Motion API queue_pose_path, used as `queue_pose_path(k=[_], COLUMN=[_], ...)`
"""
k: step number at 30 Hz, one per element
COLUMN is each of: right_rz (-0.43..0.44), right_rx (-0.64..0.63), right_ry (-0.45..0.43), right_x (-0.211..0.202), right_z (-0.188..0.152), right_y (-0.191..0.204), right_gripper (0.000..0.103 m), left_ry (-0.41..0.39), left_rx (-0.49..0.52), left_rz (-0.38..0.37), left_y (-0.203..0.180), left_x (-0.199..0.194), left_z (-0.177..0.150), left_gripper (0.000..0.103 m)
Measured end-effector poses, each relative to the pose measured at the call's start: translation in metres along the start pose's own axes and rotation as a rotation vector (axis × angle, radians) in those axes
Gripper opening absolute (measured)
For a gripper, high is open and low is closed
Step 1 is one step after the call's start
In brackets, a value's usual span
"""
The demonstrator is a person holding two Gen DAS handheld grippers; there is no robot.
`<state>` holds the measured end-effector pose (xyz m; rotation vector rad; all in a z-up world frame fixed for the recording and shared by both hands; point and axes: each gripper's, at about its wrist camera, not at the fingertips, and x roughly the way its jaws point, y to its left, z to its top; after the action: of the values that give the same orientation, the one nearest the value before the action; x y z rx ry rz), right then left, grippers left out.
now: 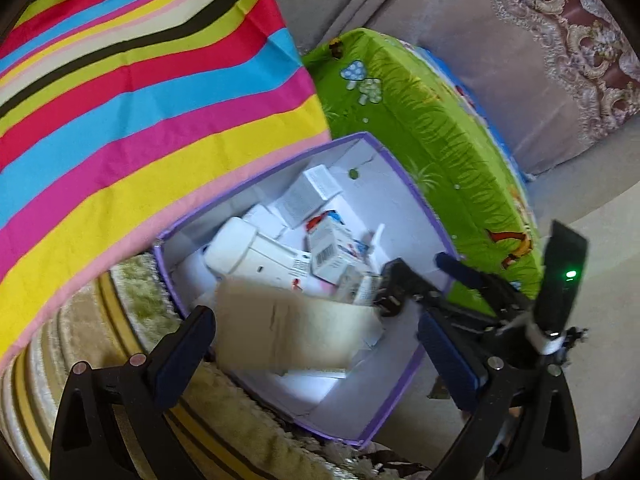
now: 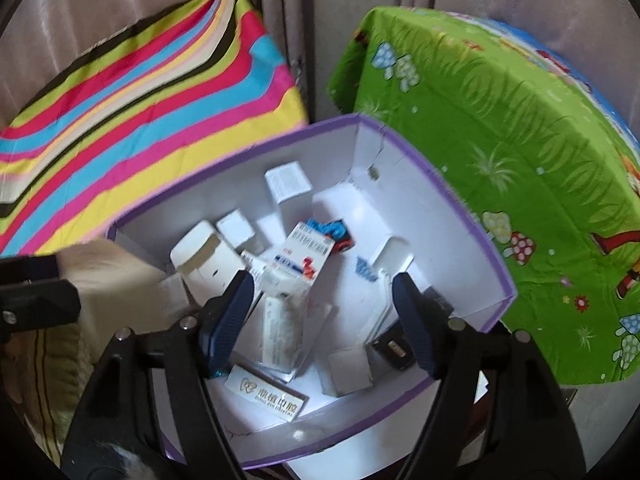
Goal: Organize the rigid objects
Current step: 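Carry the cream box and white cube into the cardboard box and open both grippers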
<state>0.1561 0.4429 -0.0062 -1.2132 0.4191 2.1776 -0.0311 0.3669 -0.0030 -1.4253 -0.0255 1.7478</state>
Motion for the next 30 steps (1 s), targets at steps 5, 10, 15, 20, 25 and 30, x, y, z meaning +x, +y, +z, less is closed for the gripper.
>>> queue_pose_path(k=[5, 10, 15, 20, 25, 30], right_rz=[-0.005, -0.007, -0.011, -0.058, -0.061, -0.065], right_rx=[-0.015, -0.038, -0.044, -0.061, -0.049, -0.053], right_ry=[0.016, 0.043, 0.027, -0.004, -0.042, -0.081], right_x=[0.005, 0.011, -0.007, -0.04, -0.084, -0.108], right_z=[-0.004, -0.009, -0.011, -0.012, -0.019, -0.028], right_y=[0.004, 0.009, 0.015, 0.032, 0.049, 0.057], right_gripper=[0.075, 0.077, 0.077, 0.079, 0.08, 0.08], left_ry=[-0.004, -0.011, -0.095, -0.139, -0.133, -0.125], left_rx=[-0.032, -0.099, -0.162, -0.121, -0.119, -0.116], left_rz=[-0.028, -0.039, -0.082, 0.016, 0.055, 0.08], left_y=[0.003, 0.017, 0.031, 0.024, 0.024, 0.023], left_x=[-0.005, -0.027, -0.062, -0.073, -0.068, -0.062], left_z=[-0.004, -0.018, -0.042, -0.061, -0.06, -0.058], left_gripper=[0.103, 0.103, 0.103, 0.103, 0.103, 0.103])
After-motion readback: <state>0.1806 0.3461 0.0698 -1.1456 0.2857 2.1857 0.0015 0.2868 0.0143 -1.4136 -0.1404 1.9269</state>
